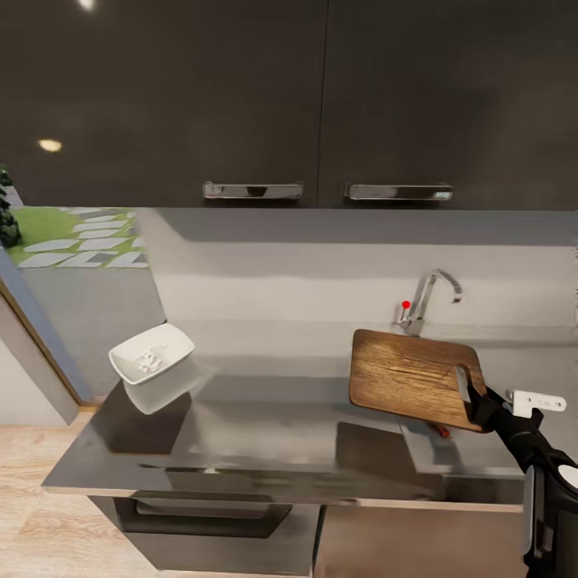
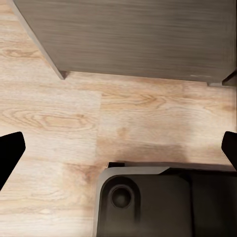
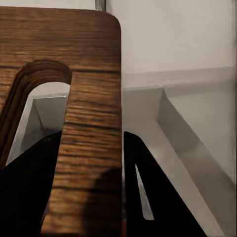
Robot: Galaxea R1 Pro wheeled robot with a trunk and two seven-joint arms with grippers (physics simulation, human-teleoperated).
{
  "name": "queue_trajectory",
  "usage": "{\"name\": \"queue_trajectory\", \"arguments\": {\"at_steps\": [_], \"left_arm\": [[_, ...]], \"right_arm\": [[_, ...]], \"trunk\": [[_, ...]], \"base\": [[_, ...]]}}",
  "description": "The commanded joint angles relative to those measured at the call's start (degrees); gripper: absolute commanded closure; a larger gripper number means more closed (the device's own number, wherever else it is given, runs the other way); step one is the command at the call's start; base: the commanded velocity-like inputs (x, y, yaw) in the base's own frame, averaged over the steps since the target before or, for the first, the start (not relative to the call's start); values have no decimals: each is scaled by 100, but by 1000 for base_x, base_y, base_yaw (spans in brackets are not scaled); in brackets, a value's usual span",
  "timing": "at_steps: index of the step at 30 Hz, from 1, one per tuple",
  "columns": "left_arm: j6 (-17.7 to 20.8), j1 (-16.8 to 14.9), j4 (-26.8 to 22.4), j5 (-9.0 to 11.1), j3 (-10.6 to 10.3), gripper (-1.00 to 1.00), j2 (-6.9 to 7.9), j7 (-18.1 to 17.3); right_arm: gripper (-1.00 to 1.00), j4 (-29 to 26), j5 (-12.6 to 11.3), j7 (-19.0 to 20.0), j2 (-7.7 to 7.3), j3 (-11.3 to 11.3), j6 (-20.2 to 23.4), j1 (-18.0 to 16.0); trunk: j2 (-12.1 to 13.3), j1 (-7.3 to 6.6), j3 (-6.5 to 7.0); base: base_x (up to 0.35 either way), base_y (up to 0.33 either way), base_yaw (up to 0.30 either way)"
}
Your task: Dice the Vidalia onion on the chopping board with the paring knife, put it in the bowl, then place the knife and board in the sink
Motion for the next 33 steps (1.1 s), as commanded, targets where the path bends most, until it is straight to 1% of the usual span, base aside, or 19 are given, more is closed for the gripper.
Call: {"name": "queue_trajectory", "arguments": {"at_steps": [1,5,9,10,11,12,13,15,17,18,20,21,22,23,26,28,30,32,33], "left_arm": [[-11,1,-8,59,-42,-100,11,27],[-14,1,-8,54,-42,-100,18,25],[-15,1,-16,51,-42,-100,18,26],[-15,1,-20,51,-38,-100,18,26],[-15,1,-32,51,-35,-100,21,27],[-15,1,-36,51,-34,-100,22,27],[-15,1,-36,51,-34,-100,22,27],[-15,1,-37,51,-34,-100,24,27],[-13,1,-41,51,-34,-100,26,32],[-9,1,-50,51,-34,-100,27,34],[-3,1,-40,51,-33,-100,26,35],[0,1,-30,55,-29,-100,27,35],[1,1,-25,57,-28,-100,27,35],[2,1,-21,58,-28,-100,27,35],[3,1,-11,63,-32,-100,27,35],[3,1,36,67,-33,-100,27,35],[3,1,75,68,-33,-100,27,35],[3,1,99,68,-30,-100,27,35],[3,1,108,69,-28,-100,27,35]], "right_arm": [[100,-12,32,37,7,-15,20,-9],[100,17,46,-177,18,2,112,-9],[100,78,9,-1522,28,18,513,-9],[100,93,0,-1980,41,32,557,-9],[100,111,-13,-2614,76,192,595,-13],[100,116,-74,-2973,85,396,607,-15],[100,117,-110,-3093,89,469,612,-16],[100,136,-357,-3662,93,786,638,-17],[100,162,-746,-4414,92,1162,717,-21],[100,222,-1175,-5254,80,1593,792,-39],[100,287,-1549,-6005,73,2074,826,-84],[100,388,-1747,-6591,71,2535,840,-210],[100,535,-1798,-6823,70,2684,843,-323],[100,918,-1843,-7083,69,2813,844,-584],[100,1950,-1884,-7296,67,2904,823,-1188],[100,2959,-1988,-7394,58,2932,772,-1822],[100,3396,-2157,-7676,49,2934,588,-2224],[100,3544,-2409,-8185,37,2932,366,-2383],[100,3557,-2478,-8287,27,2932,332,-2401]], "trunk": [[-13,4,-11],[-13,4,-11],[-13,4,-11],[-13,4,-11],[-13,4,-11],[-13,4,-11],[-13,4,-11],[-13,4,-11],[-13,4,-11],[-13,4,-11],[-13,4,-11],[-13,4,-11],[-13,4,-11],[-13,4,-11],[-13,4,-11],[-13,4,-11],[-13,4,-11],[-13,4,-11],[-13,4,-11]], "base": [[0,-223,0],[0,-105,0],[0,-10,0],[0,-2,0],[0,0,0],[0,0,0],[0,0,0],[0,0,0],[0,0,0],[0,0,0],[0,0,0],[0,0,0],[0,0,0],[0,0,0],[0,0,0],[0,0,0],[0,0,0],[0,0,0],[0,0,0]]}}
